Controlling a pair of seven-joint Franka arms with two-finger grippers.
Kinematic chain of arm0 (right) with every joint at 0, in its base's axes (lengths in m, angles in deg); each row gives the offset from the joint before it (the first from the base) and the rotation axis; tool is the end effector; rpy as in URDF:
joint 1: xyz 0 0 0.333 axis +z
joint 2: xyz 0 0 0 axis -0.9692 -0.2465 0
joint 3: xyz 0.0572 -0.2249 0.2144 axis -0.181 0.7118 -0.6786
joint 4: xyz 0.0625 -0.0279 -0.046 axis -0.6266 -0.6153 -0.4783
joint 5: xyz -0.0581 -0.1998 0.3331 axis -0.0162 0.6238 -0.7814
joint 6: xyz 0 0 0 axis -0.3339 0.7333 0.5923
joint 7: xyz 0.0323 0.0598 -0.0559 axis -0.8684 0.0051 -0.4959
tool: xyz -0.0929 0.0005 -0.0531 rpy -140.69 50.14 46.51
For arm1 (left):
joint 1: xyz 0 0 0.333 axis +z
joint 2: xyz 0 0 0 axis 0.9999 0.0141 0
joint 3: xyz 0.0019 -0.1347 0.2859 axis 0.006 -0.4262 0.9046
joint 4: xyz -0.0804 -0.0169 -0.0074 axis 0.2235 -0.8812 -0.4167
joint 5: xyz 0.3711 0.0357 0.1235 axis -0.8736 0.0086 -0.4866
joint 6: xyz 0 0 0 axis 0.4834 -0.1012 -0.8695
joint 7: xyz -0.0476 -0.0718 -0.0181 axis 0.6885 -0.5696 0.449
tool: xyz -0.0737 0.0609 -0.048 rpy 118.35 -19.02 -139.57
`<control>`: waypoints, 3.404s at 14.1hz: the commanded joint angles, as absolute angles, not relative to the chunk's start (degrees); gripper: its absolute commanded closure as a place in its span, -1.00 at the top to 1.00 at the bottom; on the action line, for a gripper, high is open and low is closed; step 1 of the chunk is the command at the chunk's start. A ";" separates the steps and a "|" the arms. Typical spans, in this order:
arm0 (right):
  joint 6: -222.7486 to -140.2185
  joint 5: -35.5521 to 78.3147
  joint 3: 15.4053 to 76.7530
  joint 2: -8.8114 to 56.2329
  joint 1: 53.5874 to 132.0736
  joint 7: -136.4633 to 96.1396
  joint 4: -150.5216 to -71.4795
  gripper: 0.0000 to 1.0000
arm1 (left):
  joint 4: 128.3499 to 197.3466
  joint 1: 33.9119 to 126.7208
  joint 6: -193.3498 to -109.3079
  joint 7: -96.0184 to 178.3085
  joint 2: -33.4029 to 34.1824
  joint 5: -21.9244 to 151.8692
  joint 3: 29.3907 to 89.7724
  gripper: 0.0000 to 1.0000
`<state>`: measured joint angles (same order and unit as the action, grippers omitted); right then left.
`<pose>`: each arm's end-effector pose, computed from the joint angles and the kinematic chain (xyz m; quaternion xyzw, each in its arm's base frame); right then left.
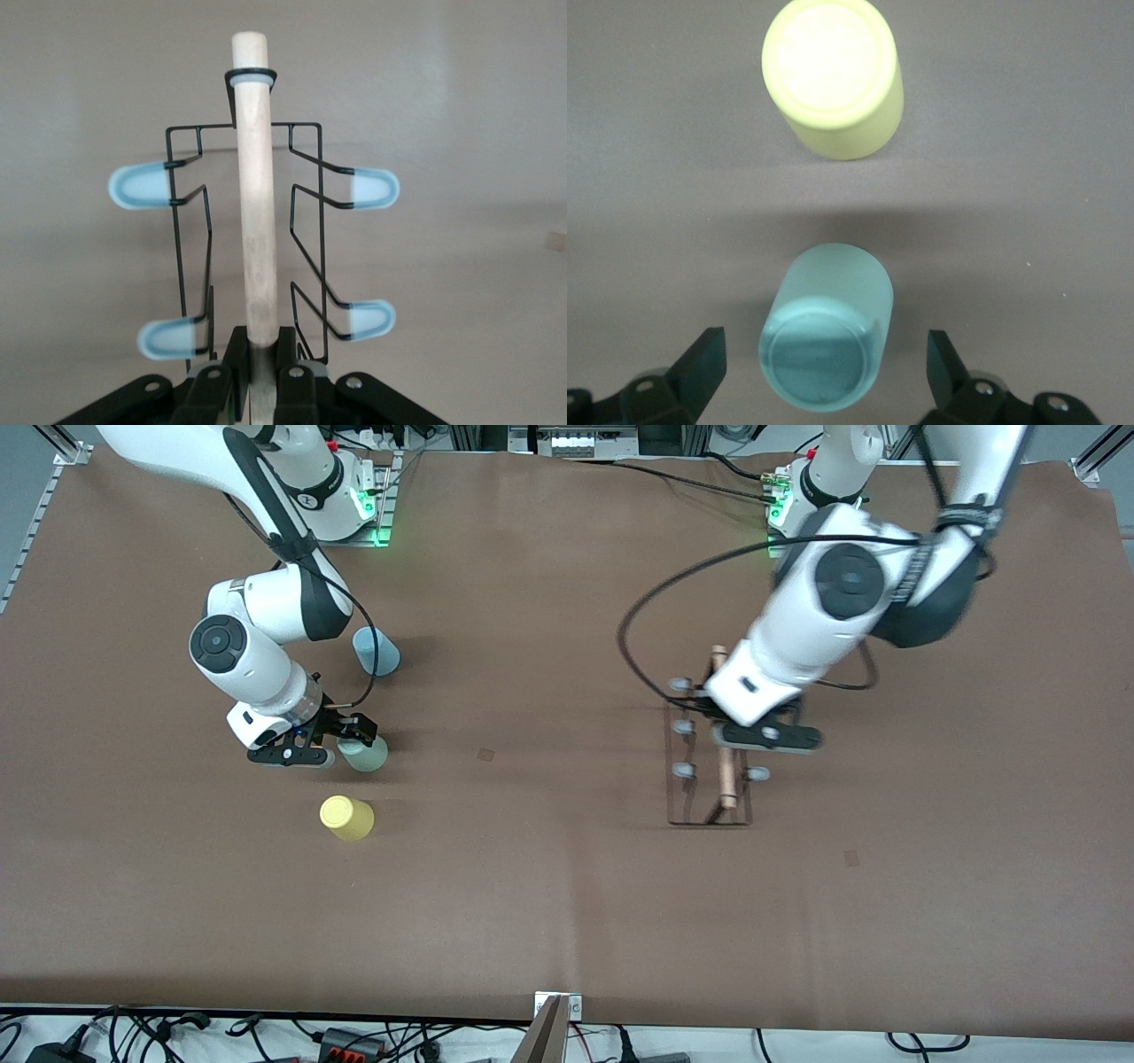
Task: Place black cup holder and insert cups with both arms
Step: 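Carry the rack to mid-table with the left gripper while the right grasps teal cup, then release the rack and lift the left gripper away while the right lifts the cup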
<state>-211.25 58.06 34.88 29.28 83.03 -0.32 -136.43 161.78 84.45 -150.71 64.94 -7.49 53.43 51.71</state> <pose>0.5555 0.1283 0.2539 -0.9993 0.0199 -0.0217 0.0227 0.5644 -0.3055 0.4246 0.9987 -0.0043 -0.0095 0.0490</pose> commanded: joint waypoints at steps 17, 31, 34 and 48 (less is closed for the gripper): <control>-213.96 57.35 35.18 27.22 84.96 -0.01 -138.28 -0.32 | 151.91 71.00 -155.36 79.33 6.58 50.45 52.16 -0.98; -206.77 57.44 35.27 34.41 85.58 -0.28 -137.93 -0.54 | 151.82 74.23 -150.46 79.27 0.44 38.14 52.33 1.00; -197.38 57.44 35.09 41.35 86.89 2.26 -137.58 -0.54 | 151.73 80.73 -146.24 70.06 -2.98 38.31 51.89 1.00; -186.19 53.31 31.24 36.02 108.51 43.48 -116.41 -0.54 | 146.81 105.34 -124.80 34.28 -10.29 48.32 51.72 1.00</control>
